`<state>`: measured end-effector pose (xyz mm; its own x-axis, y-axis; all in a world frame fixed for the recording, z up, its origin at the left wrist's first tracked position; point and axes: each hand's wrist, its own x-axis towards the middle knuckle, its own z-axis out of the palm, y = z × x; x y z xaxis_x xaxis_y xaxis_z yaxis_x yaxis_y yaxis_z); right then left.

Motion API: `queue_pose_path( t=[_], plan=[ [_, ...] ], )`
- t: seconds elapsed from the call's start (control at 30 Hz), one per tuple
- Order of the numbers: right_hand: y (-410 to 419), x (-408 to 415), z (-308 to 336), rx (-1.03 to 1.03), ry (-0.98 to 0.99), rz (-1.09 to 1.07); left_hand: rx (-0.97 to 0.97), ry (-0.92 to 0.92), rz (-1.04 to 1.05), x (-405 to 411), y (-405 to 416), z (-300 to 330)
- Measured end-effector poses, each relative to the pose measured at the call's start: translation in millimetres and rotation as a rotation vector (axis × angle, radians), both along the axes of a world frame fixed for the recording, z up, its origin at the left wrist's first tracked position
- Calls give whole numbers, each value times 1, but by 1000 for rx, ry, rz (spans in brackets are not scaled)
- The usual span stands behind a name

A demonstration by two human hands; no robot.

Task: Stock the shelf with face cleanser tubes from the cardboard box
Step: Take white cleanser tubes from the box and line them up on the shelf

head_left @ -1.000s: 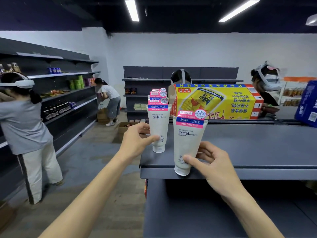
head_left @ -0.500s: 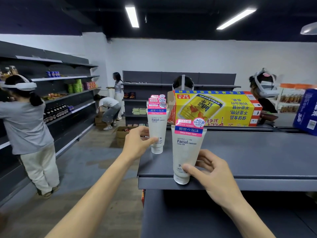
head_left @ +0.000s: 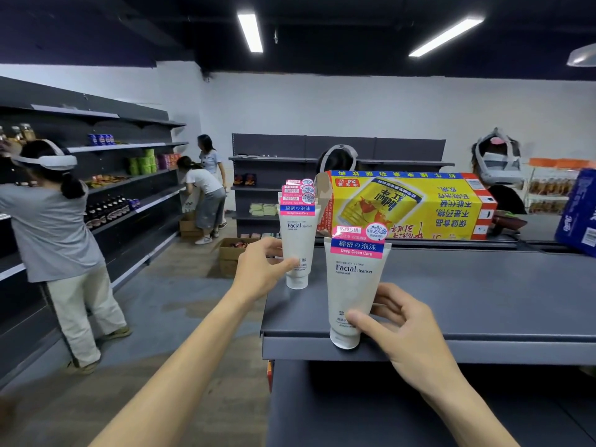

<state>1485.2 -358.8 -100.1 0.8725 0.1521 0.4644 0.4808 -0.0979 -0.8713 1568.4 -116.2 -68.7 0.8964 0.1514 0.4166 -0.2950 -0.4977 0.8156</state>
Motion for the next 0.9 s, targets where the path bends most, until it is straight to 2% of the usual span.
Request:
queue_pose_path(
  t=[0.07,0.17,0.2,0.23,0.3,0.33,0.4,0.47,0.7,0.9],
  plan=[
    [0,0,0,-1,0,1,-10,0,47,-5,-3,0],
    [-1,-1,1,9,-2,12,-28,-216,194,-28,-10,-1],
    [-2,-1,0,15,-4,13,-58,-274,175,-38,-12,-1],
    [-1,-2,0,20,-4,14,-126,-273,75,-48,-13,-1],
    [1,-2,0,32,2,24,-269,-131,-254,-68,-19,2],
    [3,-2,0,37,3,32,-279,-83,-388,-75,-22,3],
    [8,-2,1,40,-2,54,-181,-92,-484,-82,-30,3],
    [12,-3,2,41,0,72,-121,-130,-464,-84,-38,2],
    [15,-5,2,56,36,84,-144,-131,-436,-81,-41,4],
    [4,-11,-11,50,74,-9,-168,-124,-425,-78,-27,6]
  ],
)
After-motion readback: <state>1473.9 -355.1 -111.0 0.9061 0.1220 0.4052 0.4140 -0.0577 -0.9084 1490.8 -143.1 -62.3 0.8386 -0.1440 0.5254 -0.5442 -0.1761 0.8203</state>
